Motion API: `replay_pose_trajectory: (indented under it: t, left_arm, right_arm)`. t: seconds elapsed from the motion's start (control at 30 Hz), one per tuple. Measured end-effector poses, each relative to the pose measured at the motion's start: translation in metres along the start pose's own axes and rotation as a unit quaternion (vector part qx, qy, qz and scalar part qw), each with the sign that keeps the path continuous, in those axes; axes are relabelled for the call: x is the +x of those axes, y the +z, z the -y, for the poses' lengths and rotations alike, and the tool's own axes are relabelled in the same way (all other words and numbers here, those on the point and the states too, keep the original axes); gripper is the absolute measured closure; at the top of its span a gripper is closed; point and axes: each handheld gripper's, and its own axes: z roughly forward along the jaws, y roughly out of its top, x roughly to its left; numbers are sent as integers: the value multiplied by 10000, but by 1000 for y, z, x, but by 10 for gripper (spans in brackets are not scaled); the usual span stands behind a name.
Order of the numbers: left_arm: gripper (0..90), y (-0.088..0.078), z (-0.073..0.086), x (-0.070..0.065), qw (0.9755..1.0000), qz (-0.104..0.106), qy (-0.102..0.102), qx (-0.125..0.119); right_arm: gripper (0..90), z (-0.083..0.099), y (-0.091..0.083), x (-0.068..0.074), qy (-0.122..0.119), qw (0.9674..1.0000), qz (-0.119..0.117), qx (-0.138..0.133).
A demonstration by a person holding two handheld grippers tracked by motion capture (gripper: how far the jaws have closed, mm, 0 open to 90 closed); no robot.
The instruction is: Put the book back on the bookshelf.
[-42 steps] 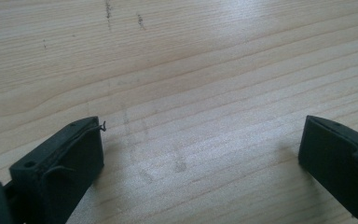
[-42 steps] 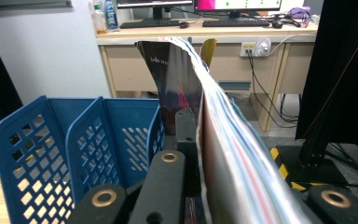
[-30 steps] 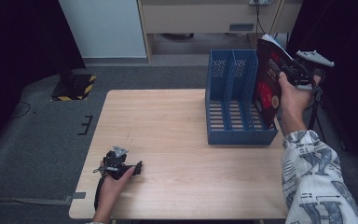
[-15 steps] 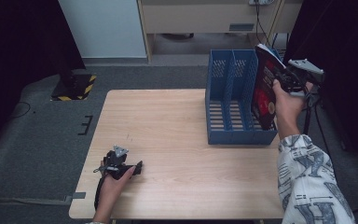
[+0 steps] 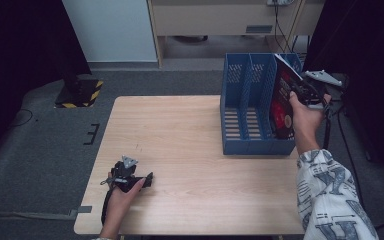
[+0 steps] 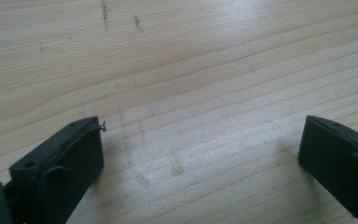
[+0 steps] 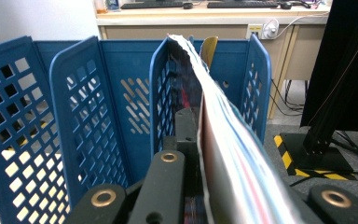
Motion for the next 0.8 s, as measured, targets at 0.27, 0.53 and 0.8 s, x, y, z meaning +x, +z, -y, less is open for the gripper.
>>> replay_pose_trajectory:
  t: [0.27,0.53,0.8]
  left_arm:
    - [0,0,0,0,10000,4,1,0]
    - [0,0,0,0,10000,7,4,0]
    - [0,0,0,-1,10000,9,6,-1]
  right_arm:
    - [853,5,-9,2,-60,9998,-110,168]
    - [830,5,-16,1,-87,9993,-224,299]
    - [810,2,-20,-4,-231,9982,-304,467]
